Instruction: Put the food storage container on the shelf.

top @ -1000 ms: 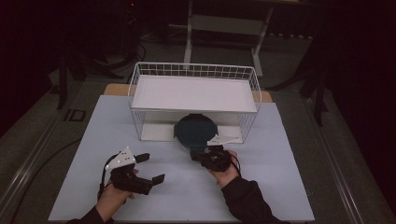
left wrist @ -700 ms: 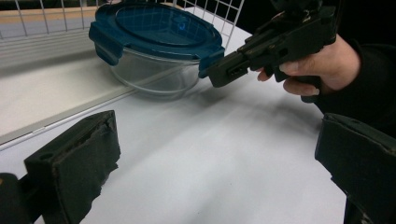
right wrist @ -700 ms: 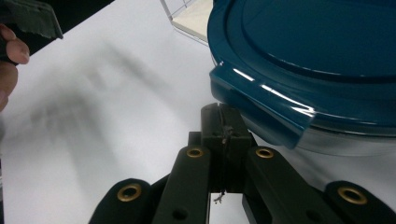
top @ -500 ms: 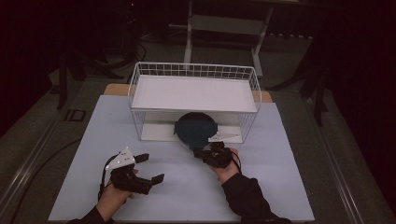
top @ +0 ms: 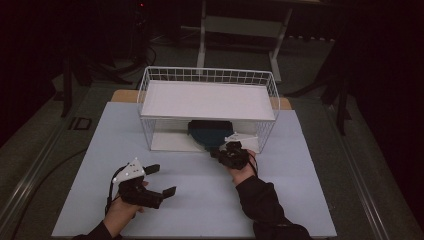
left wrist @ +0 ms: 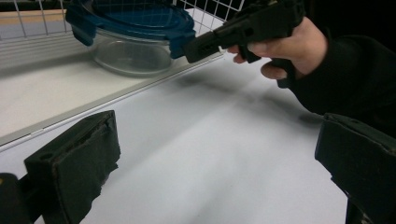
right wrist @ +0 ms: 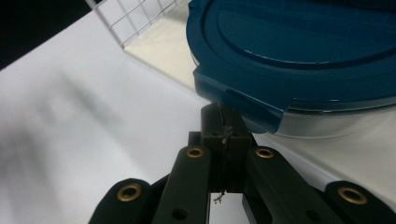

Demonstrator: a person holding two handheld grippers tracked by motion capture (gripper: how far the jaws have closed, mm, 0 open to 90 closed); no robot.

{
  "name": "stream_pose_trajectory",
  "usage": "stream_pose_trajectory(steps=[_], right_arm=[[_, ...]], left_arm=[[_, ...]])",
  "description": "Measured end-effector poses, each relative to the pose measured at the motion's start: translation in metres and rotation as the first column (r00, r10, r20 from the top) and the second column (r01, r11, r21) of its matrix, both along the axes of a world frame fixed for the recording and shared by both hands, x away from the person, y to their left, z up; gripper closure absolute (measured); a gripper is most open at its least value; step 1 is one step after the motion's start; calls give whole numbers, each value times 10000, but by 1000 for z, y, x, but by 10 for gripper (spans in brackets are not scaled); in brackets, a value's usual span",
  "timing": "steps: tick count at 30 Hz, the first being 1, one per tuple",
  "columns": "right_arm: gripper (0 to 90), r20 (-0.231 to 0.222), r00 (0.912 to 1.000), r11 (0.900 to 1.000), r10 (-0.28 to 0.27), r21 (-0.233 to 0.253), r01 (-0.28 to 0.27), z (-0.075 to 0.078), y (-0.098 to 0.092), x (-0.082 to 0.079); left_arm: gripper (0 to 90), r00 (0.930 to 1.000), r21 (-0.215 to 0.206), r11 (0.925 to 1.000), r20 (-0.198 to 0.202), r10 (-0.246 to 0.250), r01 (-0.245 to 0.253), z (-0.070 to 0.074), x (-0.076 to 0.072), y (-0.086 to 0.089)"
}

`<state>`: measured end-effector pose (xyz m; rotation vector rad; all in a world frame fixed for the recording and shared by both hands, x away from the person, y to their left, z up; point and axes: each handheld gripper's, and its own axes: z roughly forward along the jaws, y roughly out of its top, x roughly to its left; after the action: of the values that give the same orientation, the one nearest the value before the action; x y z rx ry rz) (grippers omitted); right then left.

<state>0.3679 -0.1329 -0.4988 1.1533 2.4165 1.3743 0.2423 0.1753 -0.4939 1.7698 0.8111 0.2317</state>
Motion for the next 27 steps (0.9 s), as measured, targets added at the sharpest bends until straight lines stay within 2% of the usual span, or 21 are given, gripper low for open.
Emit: stream_pose_trajectory(steps=[10, 15, 20, 22, 25, 26, 27], right_arm=[[900, 191, 9995, 9997, -235, 14, 235, 0, 4, 14], [900, 279, 9995, 9999, -133, -91, 136, 0, 7, 14], [882, 239, 9996, 9999, -132, 7, 132, 0, 7, 10], [774, 298, 9996, 9998, -8, 201, 2, 1, 6, 6], [579, 529, 9979, 9991, 380, 173, -389, 3, 7, -1], [546, 481, 9977, 9985, 487, 223, -498, 4, 7, -2], [466, 497, 9974, 9981, 520, 315, -536, 5, 6, -4]], left_arm=[[0, 10000, 30, 10000, 2, -27, 27, -1, 0, 0], [0, 10000, 10, 10000, -4, -30, 30, 0, 0, -1], [0, 10000, 1, 10000, 77, -62, 62, 1, -1, -1], [0, 10000, -21, 10000, 69, -49, 50, 1, -1, -1], [0, 10000, -15, 10000, 59, -77, 77, 1, -1, -1], [0, 9999, -39, 10000, 74, -82, 83, 1, -1, -1], [0, 9999, -33, 10000, 66, -93, 93, 1, -1, -1]])
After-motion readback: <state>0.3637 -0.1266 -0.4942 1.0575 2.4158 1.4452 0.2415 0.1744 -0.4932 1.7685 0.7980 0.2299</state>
